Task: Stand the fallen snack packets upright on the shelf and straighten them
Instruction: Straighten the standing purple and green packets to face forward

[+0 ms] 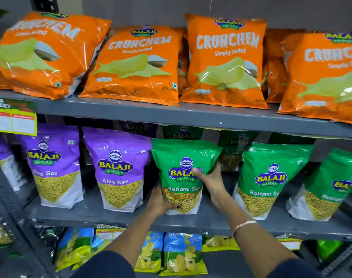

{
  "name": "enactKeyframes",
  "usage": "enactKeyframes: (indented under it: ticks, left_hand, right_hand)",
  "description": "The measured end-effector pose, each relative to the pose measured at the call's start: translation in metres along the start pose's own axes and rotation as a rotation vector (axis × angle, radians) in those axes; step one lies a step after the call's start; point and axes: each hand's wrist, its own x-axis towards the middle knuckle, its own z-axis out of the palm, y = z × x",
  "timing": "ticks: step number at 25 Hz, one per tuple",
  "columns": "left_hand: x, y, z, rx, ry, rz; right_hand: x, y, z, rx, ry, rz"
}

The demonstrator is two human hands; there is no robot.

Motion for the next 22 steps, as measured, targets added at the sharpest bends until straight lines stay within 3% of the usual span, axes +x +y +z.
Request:
enactKeyframes:
  ticks: [1, 3, 5, 7, 9, 12, 14, 16, 17, 18, 19, 21, 22]
  left_hand:
    - [-0.001, 0.001, 0.003, -0.025, -0.014, -0.018]
    - [-0.002, 0.005, 0.007, -0.041, -0.027, -0.075]
    - [-0.004, 0.006, 0.009, -0.043, -0.010, -0.084]
    - [-0.004, 0.005, 0.011, -0.052, 0.004, -0.093]
    - [-0.004, 0.007, 0.010, -0.051, 0.001, -0.097]
    - [-0.004, 0.010, 0.009, -0.017, -0.016, -0.115]
    - [-0.005, 0.009, 0.010, 0.103, -0.066, -0.196]
    - [-0.007, 0.011, 0.013, 0.420, -0.130, -0.359]
    - [-0.009, 0.016, 0.015, 0.623, -0.196, -0.396]
    - [-0.012, 0.025, 0.020, 0.777, -0.326, -0.389]
    - [-0.017, 0.040, 0.025, 0.872, -0.497, -0.410]
    - [-0.022, 0.071, 0.058, 0.830, -0.679, -0.473]
    - [-0.022, 0.086, 0.079, 0.738, -0.678, -0.441]
  right_hand:
    - [0.003, -0.027, 0.003, -0.014, 0.161, -0.135]
    - [0.008, -0.077, 0.009, -0.508, 0.419, -0.415]
    - [0.009, -0.107, 0.017, -1.112, 0.200, -0.500]
    - [0.004, -0.118, 0.026, -1.390, -0.093, -0.363]
    - [0.006, -0.116, 0.029, -1.371, -0.113, -0.342]
    - [0.006, -0.107, 0.027, -1.356, -0.002, -0.468]
    - [0.000, -0.089, 0.009, -1.381, 0.194, -0.786]
    - [-0.018, -0.063, -0.024, -1.335, 0.206, -1.033]
    - [-0.027, -0.045, -0.046, -1.374, 0.049, -0.945]
    - [-0.032, -0.026, -0.070, -1.463, -0.102, -0.734]
    - [-0.032, -0.006, -0.100, -1.593, -0.195, -0.410]
    - [-0.025, 0.026, -0.174, -1.637, -0.111, 0.162]
    - [-0.018, 0.035, -0.207, -1.606, -0.075, 0.302]
